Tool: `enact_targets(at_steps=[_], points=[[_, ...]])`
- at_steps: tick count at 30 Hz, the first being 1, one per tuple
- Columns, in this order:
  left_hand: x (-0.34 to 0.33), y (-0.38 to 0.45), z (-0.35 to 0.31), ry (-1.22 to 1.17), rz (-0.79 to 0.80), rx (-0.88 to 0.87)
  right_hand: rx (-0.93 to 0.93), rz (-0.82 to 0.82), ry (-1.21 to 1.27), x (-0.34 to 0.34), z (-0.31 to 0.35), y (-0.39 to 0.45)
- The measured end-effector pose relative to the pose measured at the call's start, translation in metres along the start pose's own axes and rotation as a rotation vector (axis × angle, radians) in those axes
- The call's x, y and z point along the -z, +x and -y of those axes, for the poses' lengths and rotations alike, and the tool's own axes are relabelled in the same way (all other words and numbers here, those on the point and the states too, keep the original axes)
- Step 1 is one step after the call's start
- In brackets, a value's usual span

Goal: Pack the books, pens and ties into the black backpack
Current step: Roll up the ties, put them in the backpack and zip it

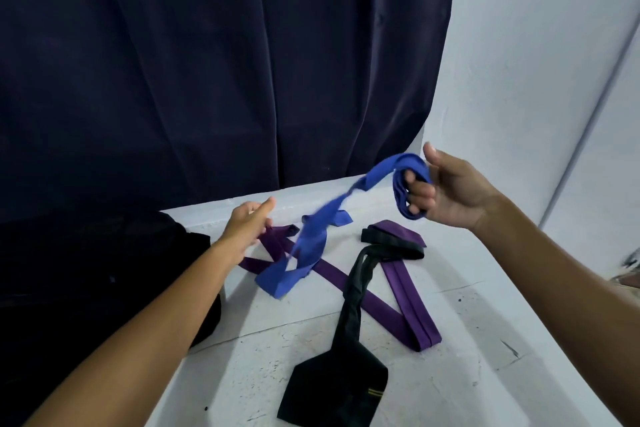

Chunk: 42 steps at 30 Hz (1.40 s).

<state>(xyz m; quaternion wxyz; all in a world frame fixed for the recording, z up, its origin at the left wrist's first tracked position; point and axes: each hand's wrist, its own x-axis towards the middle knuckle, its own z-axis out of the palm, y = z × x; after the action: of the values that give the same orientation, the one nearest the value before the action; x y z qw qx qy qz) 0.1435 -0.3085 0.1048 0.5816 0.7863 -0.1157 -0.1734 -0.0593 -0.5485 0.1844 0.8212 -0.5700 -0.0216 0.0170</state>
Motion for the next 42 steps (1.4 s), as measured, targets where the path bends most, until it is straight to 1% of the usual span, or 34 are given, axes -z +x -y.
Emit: enact_targets(at_steps=[1,2,4,5,6,8,10,12,14,16,18,21,23,24,25,26,27,29,31,34,38,40,42], points=[[-0.007,-0.002,-0.001,-0.014,-0.068,-0.124,0.017,0.001,0.061,-0.005,0.000,0.002],[-0.017,-0.006,-0.004,-0.055,-0.063,-0.266,0.027,0.006,0.111,-0.011,0.000,0.004],[-0.039,-0.023,-0.012,-0.072,0.046,-0.529,0.027,0.000,0.179,-0.019,0.001,0.007],[-0.050,-0.033,-0.017,-0.053,0.112,-0.611,0.029,0.001,0.196,-0.023,0.002,0.007],[-0.062,-0.042,-0.021,-0.053,0.184,-0.653,0.033,0.010,0.202,-0.026,0.003,0.008],[-0.082,-0.056,-0.026,-0.165,0.322,-0.630,0.035,0.039,0.186,-0.030,0.006,0.008],[-0.095,-0.066,-0.030,-0.347,0.392,-0.532,0.031,0.044,0.155,-0.032,0.008,0.008],[-0.097,-0.070,-0.035,-0.508,0.414,-0.430,0.025,0.010,0.119,-0.032,0.010,0.005],[-0.093,-0.067,-0.039,-0.577,0.404,-0.322,0.003,-0.033,0.068,-0.029,0.012,0.000],[-0.083,-0.059,-0.044,-0.549,0.388,-0.232,-0.046,-0.030,-0.003,-0.024,0.011,-0.006],[-0.069,-0.051,-0.049,-0.472,0.393,-0.182,-0.102,-0.004,-0.097,-0.017,0.009,-0.012],[-0.048,-0.039,-0.053,-0.328,0.472,-0.152,-0.155,0.068,-0.255,-0.010,0.005,-0.019],[-0.043,-0.034,-0.055,-0.145,0.501,-0.151,-0.173,0.120,-0.261,-0.009,0.002,-0.020],[-0.045,-0.034,-0.056,-0.051,0.490,-0.171,-0.170,0.131,-0.229,-0.010,0.001,-0.020],[-0.049,-0.035,-0.056,0.018,0.449,-0.216,-0.154,0.128,-0.185,-0.011,0.000,-0.018],[-0.054,-0.037,-0.055,0.033,0.388,-0.291,-0.131,0.111,-0.135,-0.013,0.000,-0.016],[-0.060,-0.040,-0.053,-0.015,0.317,-0.376,-0.110,0.086,-0.085,-0.016,0.000,-0.014],[-0.072,-0.053,-0.049,-0.211,0.194,-0.533,-0.080,0.031,0.014,-0.022,0.002,-0.010],[-0.085,-0.066,-0.046,-0.366,0.151,-0.614,-0.055,0.006,0.078,-0.025,0.003,-0.008],[-0.102,-0.080,-0.045,-0.456,0.211,-0.578,-0.018,-0.002,0.110,-0.032,0.005,-0.004],[-0.108,-0.086,-0.041,-0.563,0.321,-0.439,0.046,-0.032,0.155,-0.040,0.007,-0.002],[-0.107,-0.088,-0.038,-0.607,0.387,-0.387,0.094,-0.078,0.189,-0.042,0.007,0.000],[-0.106,-0.092,-0.036,-0.597,0.425,-0.345,0.150,-0.129,0.234,-0.043,0.007,0.001]])
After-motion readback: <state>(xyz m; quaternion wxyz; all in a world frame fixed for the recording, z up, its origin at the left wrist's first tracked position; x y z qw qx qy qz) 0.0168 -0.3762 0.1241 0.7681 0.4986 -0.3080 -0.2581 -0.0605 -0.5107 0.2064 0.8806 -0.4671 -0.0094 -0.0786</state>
